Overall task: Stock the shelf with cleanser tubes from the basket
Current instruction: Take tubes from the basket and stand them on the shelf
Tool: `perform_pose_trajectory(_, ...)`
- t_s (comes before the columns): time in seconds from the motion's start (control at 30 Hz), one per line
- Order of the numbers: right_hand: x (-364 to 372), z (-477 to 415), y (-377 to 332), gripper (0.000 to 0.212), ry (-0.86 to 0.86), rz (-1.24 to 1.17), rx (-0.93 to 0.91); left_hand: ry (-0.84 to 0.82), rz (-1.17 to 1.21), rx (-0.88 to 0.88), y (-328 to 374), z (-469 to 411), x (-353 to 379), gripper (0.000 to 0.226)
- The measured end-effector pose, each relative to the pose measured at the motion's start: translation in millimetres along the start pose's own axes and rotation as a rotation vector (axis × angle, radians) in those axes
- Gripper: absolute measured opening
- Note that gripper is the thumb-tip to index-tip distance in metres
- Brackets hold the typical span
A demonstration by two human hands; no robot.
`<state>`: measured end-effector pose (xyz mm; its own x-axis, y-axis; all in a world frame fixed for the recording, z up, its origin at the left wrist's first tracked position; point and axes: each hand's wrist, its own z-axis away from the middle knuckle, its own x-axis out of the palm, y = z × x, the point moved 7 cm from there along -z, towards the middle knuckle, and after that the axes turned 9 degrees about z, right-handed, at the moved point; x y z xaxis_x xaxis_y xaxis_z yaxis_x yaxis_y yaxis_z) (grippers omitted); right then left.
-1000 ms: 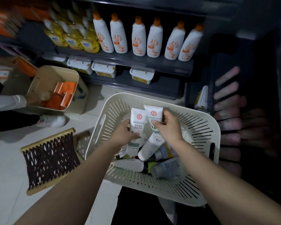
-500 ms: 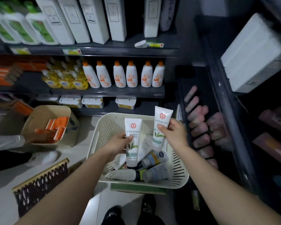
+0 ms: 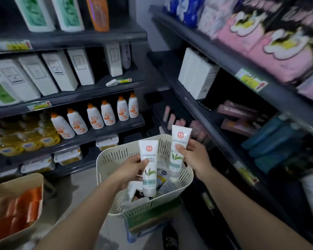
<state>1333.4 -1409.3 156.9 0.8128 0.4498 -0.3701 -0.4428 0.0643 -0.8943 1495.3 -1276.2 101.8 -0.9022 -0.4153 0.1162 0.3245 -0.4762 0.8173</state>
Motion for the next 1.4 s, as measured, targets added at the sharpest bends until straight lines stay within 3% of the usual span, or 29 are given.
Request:
perform_pose_trajectory(0.4, -99.5, 103.0, 28.1, 0.014, 0.249, -0.049, 0.117, -0.293, -0.090, 0.045, 14.2, 57.6, 97.0, 0.020)
perform_pose_trajectory(0.63, -169.9, 180.3, 38.7, 0.006, 0.425, 0.000, 0.080, -0.459, -0.177, 0.104, 11.5, 97.5, 176.4, 0.018)
perform_pose_trajectory(1.03, -287.8, 363.3, 73.6, 0.006, 0.653, 0.041, 0.097, -0.703, -0.281, 0.168, -35.5, 215.9, 322.5, 0.012)
perform_pose_trajectory(1.4, -350.0, 510.3, 104.1, 0.009, 0.798, 0.051, 0.071, -0.920, -0.385, 0.293, -77.9, 329.3, 415.5, 0.015)
